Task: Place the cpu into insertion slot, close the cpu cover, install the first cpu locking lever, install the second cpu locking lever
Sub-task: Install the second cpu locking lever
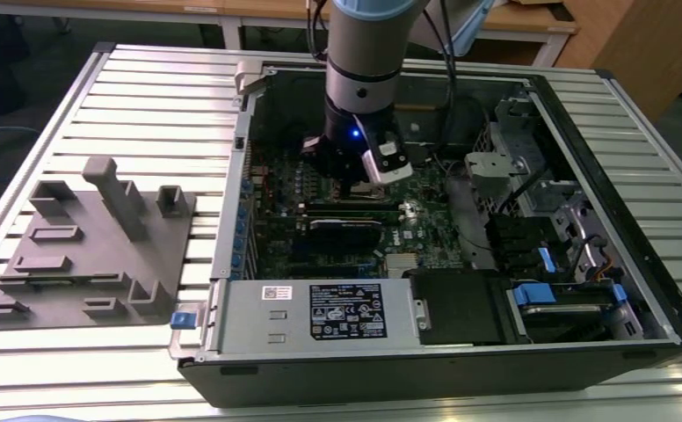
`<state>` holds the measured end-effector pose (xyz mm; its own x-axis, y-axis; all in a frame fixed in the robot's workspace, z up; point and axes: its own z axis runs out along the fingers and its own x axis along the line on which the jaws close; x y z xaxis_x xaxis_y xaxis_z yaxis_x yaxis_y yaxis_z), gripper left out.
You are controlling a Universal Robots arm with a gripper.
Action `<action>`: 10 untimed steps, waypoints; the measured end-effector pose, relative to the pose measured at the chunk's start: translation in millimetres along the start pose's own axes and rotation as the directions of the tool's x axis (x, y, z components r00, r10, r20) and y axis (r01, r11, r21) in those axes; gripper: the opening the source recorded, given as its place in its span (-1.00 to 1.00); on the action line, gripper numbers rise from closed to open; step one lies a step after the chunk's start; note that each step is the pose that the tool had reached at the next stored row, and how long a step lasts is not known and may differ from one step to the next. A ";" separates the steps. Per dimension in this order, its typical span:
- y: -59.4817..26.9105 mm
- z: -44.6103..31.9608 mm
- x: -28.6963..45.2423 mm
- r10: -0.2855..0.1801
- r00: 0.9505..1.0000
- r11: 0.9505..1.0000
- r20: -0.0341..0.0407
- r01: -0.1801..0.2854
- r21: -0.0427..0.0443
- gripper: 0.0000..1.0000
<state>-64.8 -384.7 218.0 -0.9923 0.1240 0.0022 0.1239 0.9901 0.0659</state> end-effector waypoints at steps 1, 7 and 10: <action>-0.5 0.0 0.0 0.000 1.000 1.000 0.000 0.000 0.000 -0.79; -3.4 -0.2 -0.3 0.000 1.000 1.000 0.000 0.000 0.000 -0.79; -5.0 -0.2 -0.5 0.000 1.000 1.000 0.000 0.000 0.000 -0.79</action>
<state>-65.0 -389.7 217.8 -0.9923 0.1240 0.0022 0.1239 0.9901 0.0659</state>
